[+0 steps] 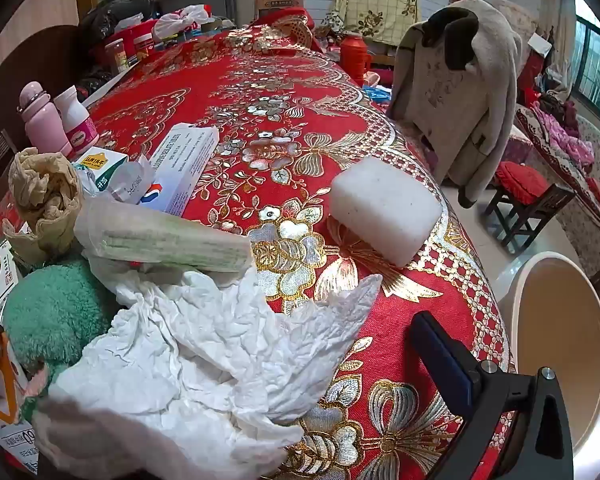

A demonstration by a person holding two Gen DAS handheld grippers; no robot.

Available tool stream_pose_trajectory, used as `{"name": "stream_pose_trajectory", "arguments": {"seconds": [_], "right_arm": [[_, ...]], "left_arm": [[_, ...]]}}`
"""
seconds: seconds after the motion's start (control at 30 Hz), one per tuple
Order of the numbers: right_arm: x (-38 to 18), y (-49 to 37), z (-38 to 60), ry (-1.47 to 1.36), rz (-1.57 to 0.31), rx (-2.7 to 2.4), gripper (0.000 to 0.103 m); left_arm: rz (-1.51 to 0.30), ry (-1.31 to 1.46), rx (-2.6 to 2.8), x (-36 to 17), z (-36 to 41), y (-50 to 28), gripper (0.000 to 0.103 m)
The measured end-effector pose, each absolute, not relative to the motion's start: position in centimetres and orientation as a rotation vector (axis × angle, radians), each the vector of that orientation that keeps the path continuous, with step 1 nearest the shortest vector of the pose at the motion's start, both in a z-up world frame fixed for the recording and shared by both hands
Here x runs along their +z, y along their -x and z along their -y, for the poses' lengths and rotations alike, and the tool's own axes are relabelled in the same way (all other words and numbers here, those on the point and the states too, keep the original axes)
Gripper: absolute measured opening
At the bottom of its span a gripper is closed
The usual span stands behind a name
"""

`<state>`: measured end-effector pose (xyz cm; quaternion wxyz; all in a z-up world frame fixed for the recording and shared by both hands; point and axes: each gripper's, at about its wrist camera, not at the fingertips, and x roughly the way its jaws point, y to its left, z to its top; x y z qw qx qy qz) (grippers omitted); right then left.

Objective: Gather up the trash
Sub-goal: 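Move both tools toward the pile of packets and paper on the tablecloth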

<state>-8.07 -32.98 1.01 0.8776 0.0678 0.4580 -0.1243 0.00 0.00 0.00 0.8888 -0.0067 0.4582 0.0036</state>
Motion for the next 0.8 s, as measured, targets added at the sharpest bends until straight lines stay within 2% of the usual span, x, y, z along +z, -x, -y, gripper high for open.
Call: {"name": "stream_pose_trajectory", "arguments": {"seconds": [0.17,0.3,0.33,0.5,0.8], "right_arm": [[1.0,8.1,32.9,-0.139,-0.956,-0.260,0.103],[1.4,7.7,32.9,-0.108,-1.047,-0.182,0.103],[1.6,7.9,32.9,-0.110,-1.064,-0.176,0.098],[5.7,10.5,33.2,-0.149,-0.991,-0.168,0.096],[13.8,12.9,31.9,-0.056,-0.861,-0.152,0.096]], "left_arm": [[-0.995,0.010,0.004,0.2,0.0,0.1,0.103],[-1.003,-0.005,0.010,1.5,0.1,1.2,0.102],[-0.984,-0.006,0.007,2.2,0.2,1.8,0.102],[-0.915,0.020,-0.035,6.7,1.0,4.2,0.102],[-0.828,0.058,-0.101,12.9,4.8,7.7,0.102]]}}
